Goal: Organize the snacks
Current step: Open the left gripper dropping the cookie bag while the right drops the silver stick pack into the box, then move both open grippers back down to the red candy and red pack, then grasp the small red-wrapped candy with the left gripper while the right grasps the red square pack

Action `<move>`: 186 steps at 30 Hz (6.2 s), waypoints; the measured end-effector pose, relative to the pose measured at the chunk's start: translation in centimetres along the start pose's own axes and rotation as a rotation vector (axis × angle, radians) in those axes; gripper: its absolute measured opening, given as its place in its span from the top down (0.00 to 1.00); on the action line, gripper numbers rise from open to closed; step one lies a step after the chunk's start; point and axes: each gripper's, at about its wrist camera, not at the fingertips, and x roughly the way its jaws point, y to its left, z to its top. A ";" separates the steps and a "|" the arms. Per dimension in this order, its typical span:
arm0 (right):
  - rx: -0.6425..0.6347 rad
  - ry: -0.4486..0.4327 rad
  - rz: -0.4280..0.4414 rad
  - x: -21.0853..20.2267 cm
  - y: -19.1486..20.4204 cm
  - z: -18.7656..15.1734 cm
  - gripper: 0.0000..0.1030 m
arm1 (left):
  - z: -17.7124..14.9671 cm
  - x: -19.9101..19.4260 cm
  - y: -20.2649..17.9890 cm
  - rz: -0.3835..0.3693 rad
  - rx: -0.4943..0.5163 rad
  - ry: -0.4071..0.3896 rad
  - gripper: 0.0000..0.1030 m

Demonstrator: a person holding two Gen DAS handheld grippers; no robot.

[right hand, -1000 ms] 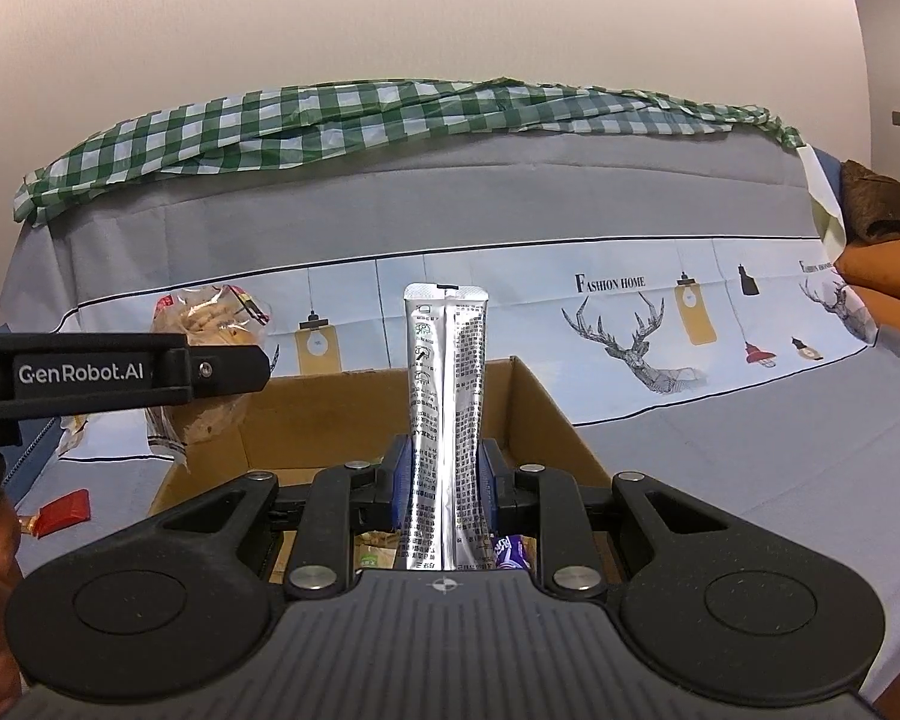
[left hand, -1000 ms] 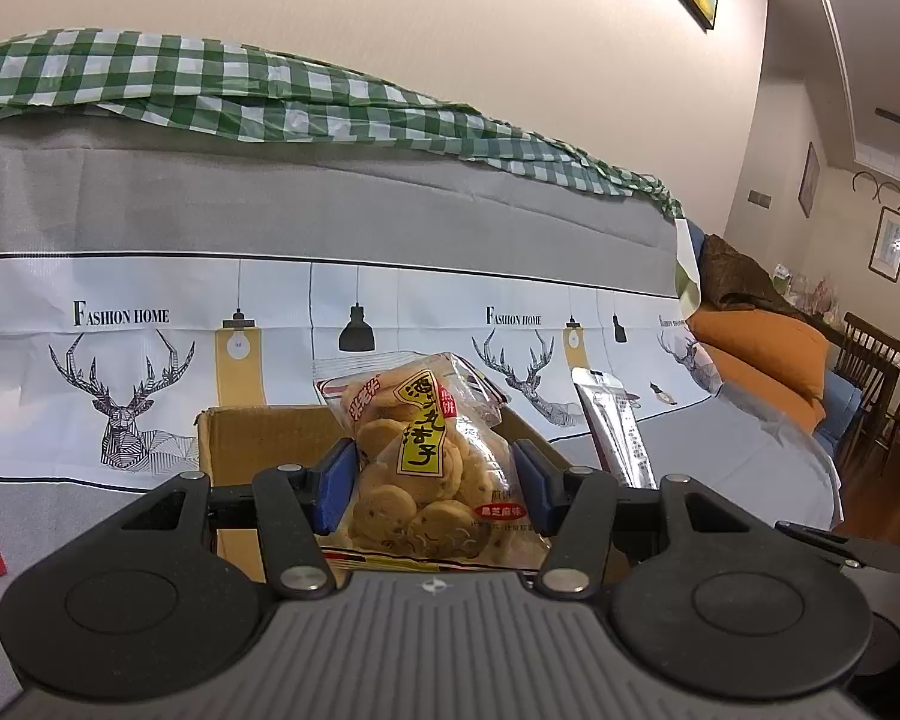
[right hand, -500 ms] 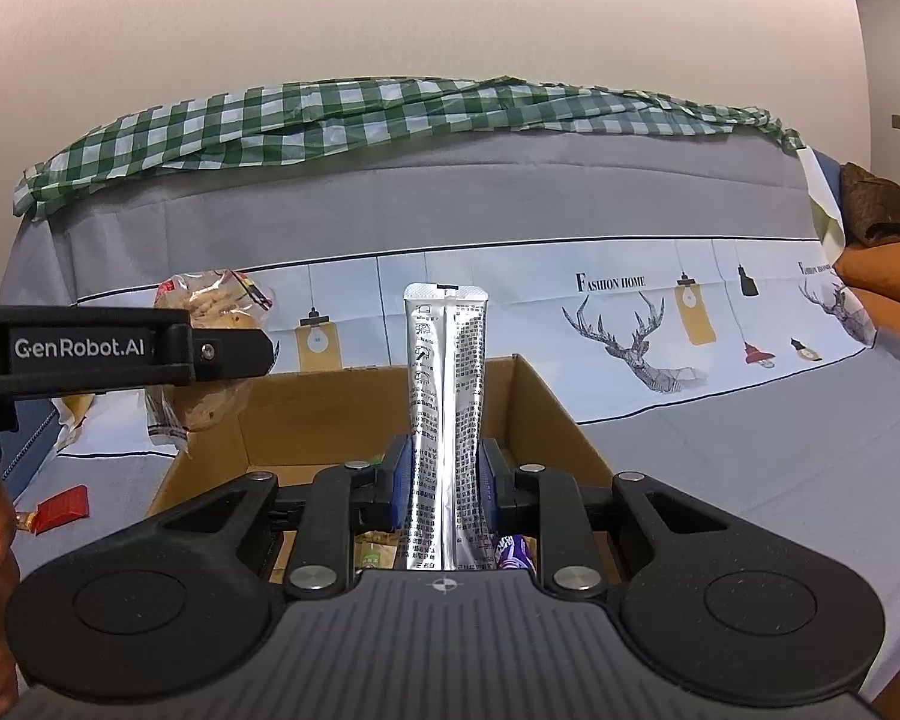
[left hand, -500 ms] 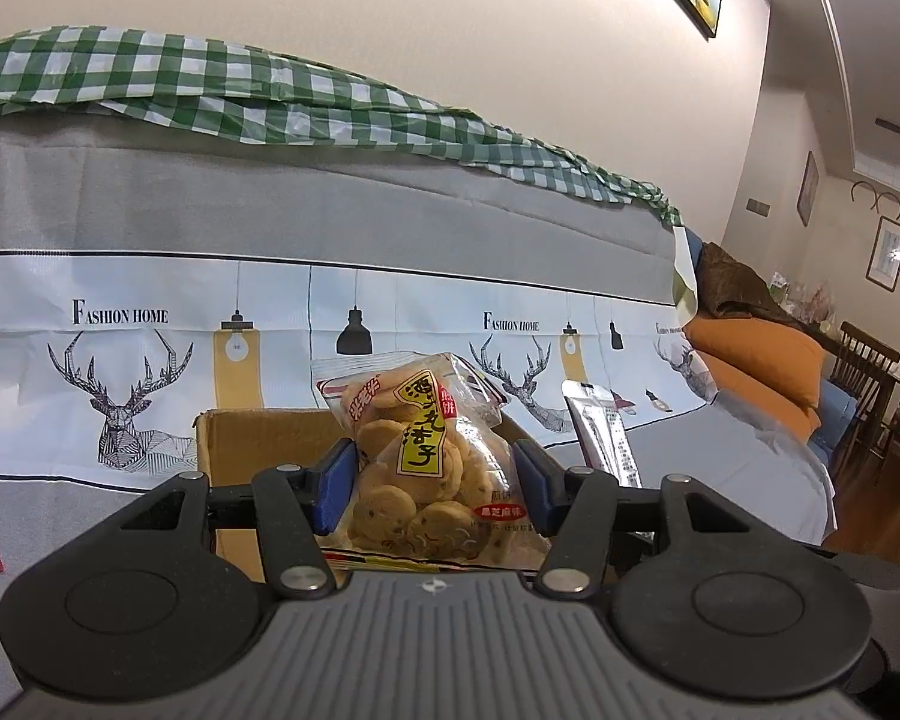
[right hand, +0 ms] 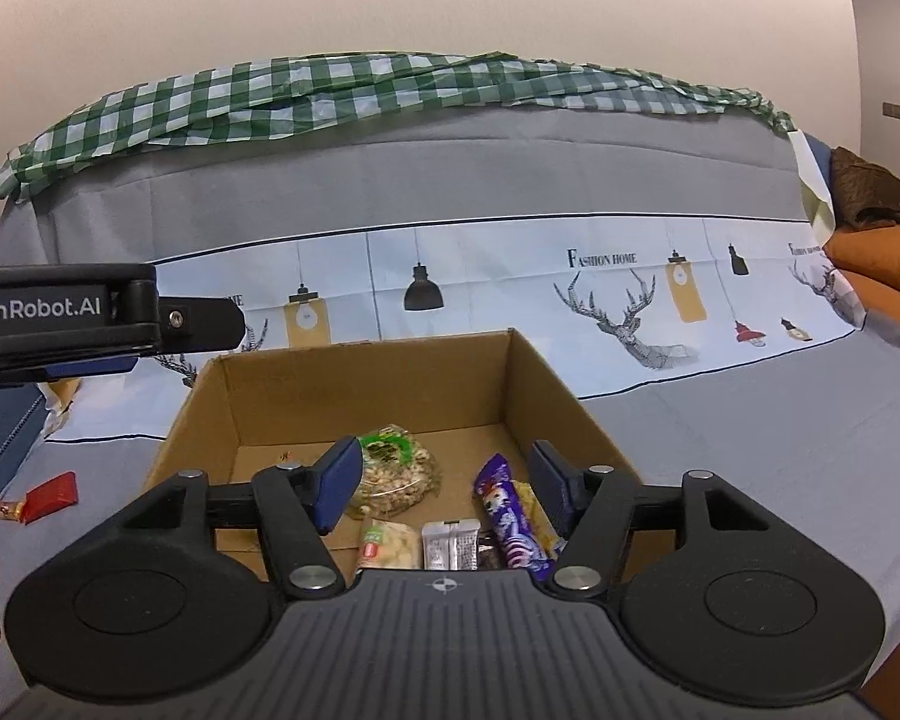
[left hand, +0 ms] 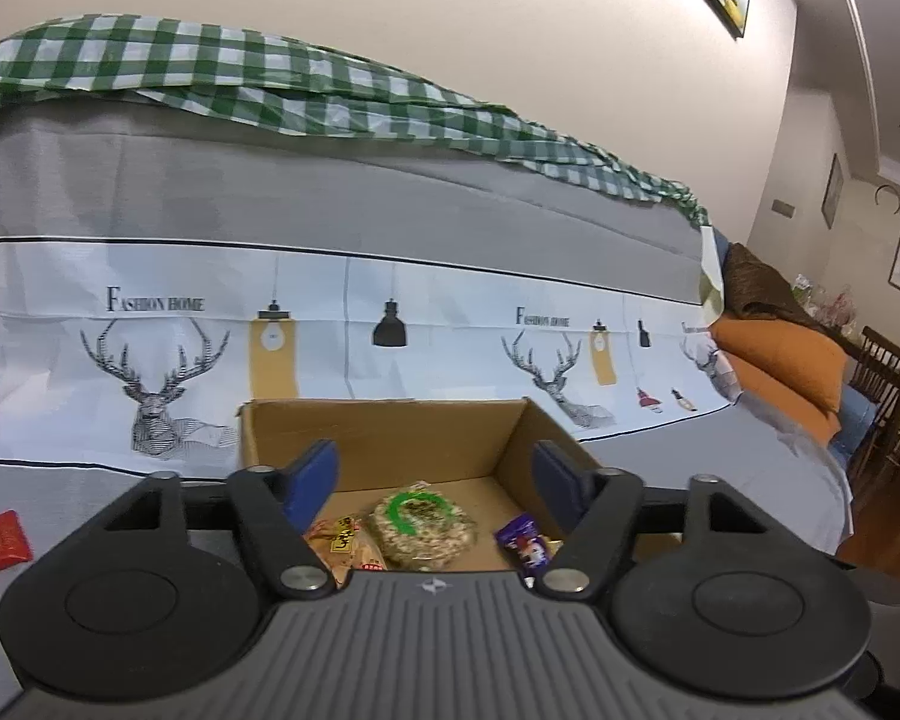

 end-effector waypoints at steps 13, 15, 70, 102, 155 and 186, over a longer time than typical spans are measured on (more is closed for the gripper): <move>-0.006 -0.031 0.128 -1.0 5.9 -0.2 0.77 | -0.8 -1.9 7.2 0.117 -0.071 -0.002 0.71; 0.004 -0.029 0.167 -1.1 6.9 -0.2 0.80 | -1.4 -1.8 9.5 0.164 -0.121 0.016 0.71; -0.123 0.125 0.454 0.4 17.2 -2.8 0.78 | -9.3 2.4 20.9 0.203 -0.080 0.657 0.70; -0.039 0.495 0.336 7.0 23.0 -10.5 0.21 | -8.7 -5.3 25.0 0.396 -0.301 0.603 0.53; -0.281 0.385 0.415 7.4 23.2 -12.3 0.31 | -8.7 -5.3 23.6 0.372 -0.223 0.626 0.51; -0.321 0.517 0.488 4.6 19.6 -12.4 0.53 | -10.2 -3.1 20.8 0.374 -0.053 0.738 0.82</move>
